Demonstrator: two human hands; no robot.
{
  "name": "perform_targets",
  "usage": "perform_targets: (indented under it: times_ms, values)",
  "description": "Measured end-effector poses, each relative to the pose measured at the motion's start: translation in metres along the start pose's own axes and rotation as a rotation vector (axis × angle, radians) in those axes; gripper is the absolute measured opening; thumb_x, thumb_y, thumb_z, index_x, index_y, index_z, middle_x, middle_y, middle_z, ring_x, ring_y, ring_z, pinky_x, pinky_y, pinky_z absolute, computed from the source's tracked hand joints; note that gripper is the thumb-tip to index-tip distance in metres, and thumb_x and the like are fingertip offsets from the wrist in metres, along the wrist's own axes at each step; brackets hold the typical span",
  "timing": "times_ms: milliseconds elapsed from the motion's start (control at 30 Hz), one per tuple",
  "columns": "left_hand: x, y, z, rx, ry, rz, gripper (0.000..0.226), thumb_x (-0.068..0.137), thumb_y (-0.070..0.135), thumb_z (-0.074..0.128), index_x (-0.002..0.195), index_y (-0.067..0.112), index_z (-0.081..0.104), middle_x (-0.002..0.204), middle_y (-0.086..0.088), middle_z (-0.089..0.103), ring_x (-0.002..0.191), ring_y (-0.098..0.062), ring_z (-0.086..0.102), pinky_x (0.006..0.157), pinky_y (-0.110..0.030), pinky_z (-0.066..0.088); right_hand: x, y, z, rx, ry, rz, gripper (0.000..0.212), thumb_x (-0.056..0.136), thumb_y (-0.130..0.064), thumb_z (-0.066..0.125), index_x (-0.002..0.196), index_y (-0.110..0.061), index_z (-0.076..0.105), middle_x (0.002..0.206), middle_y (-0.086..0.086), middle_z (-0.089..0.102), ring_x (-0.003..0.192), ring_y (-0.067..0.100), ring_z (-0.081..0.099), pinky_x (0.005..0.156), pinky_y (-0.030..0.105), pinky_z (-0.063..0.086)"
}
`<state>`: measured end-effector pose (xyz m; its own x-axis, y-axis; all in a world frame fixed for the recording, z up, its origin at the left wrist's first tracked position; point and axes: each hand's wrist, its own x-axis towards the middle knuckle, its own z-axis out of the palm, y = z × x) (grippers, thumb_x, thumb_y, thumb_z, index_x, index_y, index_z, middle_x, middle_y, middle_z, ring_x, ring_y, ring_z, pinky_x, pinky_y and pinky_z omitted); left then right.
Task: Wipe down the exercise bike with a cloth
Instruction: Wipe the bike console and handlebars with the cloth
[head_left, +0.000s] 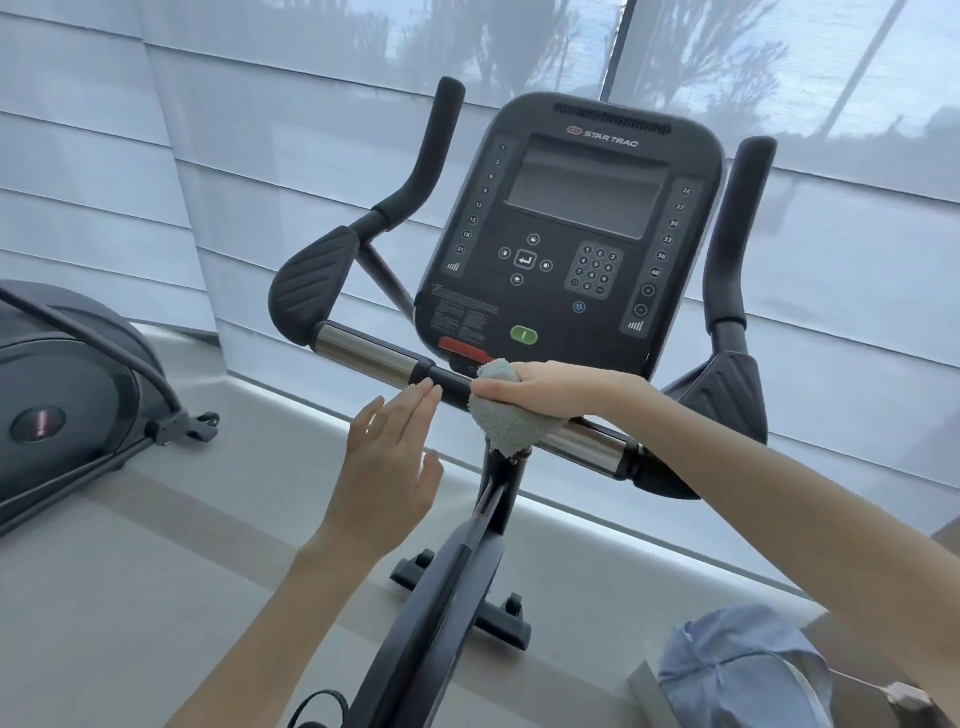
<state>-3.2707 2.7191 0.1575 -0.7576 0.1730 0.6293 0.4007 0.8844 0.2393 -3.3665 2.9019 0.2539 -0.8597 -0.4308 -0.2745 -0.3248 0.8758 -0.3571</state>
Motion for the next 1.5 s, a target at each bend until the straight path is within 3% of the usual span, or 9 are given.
perform_targets:
  times_ms: [167,300,467,700,900,1033,1167,1300,1500]
  values:
    - [0.006,0.014,0.009,0.029,-0.062,0.029,0.065,0.076,0.007,0.071,0.136,0.001,0.047,0.141,-0.014,0.049,0.130,-0.029,0.047,0.109,-0.049,0.032,-0.043,0.027,-0.001,-0.074,0.026,0.054,0.044,0.073,-0.085,0.028,0.096,-0.053,0.047,0.086,-0.020,0.059,0.081,0.003,0.057,0.071,0.026,0.041]
    - [0.007,0.019,0.014,0.033,-0.040,0.020,0.063,0.076,0.007,0.071,0.135,0.001,0.049,0.139,-0.016,0.050,0.130,-0.030,0.046,0.109,-0.048,0.030,-0.075,0.038,0.006,-0.394,0.180,-0.048,0.066,0.076,-0.079,0.038,0.119,-0.029,0.038,0.075,-0.011,0.054,0.070,0.015,0.058,0.062,0.031,0.044]
    - [0.011,0.032,0.016,-0.010,0.017,0.068,0.064,0.075,0.005,0.070,0.135,0.002,0.048,0.139,-0.014,0.049,0.131,-0.027,0.044,0.110,-0.048,0.030,-0.114,0.047,0.024,-0.839,0.369,-0.273,0.058,0.097,-0.040,0.040,0.146,-0.020,0.016,0.117,0.002,0.049,0.103,0.022,0.051,0.102,0.034,0.035]
    - [0.018,0.057,0.015,-0.045,0.037,0.159,0.051,0.087,0.022,0.039,0.133,0.003,0.051,0.138,-0.012,0.051,0.131,-0.025,0.045,0.111,-0.048,0.029,-0.168,0.084,-0.029,-0.050,0.647,-0.359,0.049,0.087,-0.020,0.065,0.130,-0.027,0.044,0.116,-0.026,0.048,0.107,-0.008,0.044,0.088,0.004,0.029]
    - [0.016,0.069,0.016,-0.027,0.020,0.176,0.050,0.086,0.026,0.036,0.125,0.004,0.058,0.133,-0.012,0.056,0.126,-0.027,0.050,0.108,-0.052,0.035,-0.146,0.124,-0.051,0.251,0.517,0.048,0.039,0.084,-0.018,0.063,0.118,-0.033,0.053,0.130,-0.006,0.033,0.127,0.006,0.026,0.111,0.034,0.024]
    - [0.012,0.066,0.015,0.025,0.005,0.165,0.049,0.086,0.025,0.038,0.126,0.005,0.058,0.133,-0.013,0.056,0.126,-0.028,0.051,0.107,-0.051,0.036,-0.125,0.124,-0.037,0.075,0.646,0.164,0.046,0.077,-0.058,0.061,0.116,-0.034,0.058,0.128,-0.011,0.028,0.123,0.011,0.021,0.104,0.028,0.019]
    - [0.011,0.065,0.015,0.056,-0.003,0.162,0.047,0.086,0.022,0.044,0.129,0.005,0.056,0.133,-0.012,0.055,0.127,-0.026,0.049,0.109,-0.049,0.033,-0.121,0.115,-0.014,-0.166,0.838,0.023,0.026,0.089,-0.021,0.059,0.113,-0.012,0.064,0.122,0.002,0.058,0.115,0.024,0.047,0.095,0.025,0.031]
    - [0.010,0.068,0.018,0.084,-0.008,0.163,0.049,0.085,0.021,0.047,0.130,0.004,0.055,0.134,-0.012,0.055,0.128,-0.026,0.048,0.110,-0.048,0.032,-0.143,0.099,0.013,-0.128,0.876,-0.185,0.030,0.084,0.000,0.056,0.111,-0.009,0.066,0.123,0.000,0.061,0.118,0.014,0.048,0.100,0.028,0.035]
    - [0.009,0.070,0.021,0.070,-0.009,0.149,0.050,0.087,0.025,0.039,0.130,0.003,0.054,0.133,-0.013,0.055,0.128,-0.027,0.049,0.109,-0.050,0.033,-0.152,0.083,0.048,-0.189,0.832,-0.238,0.034,0.080,0.003,0.063,0.114,-0.001,0.064,0.128,0.011,0.058,0.126,0.025,0.048,0.110,0.048,0.030]
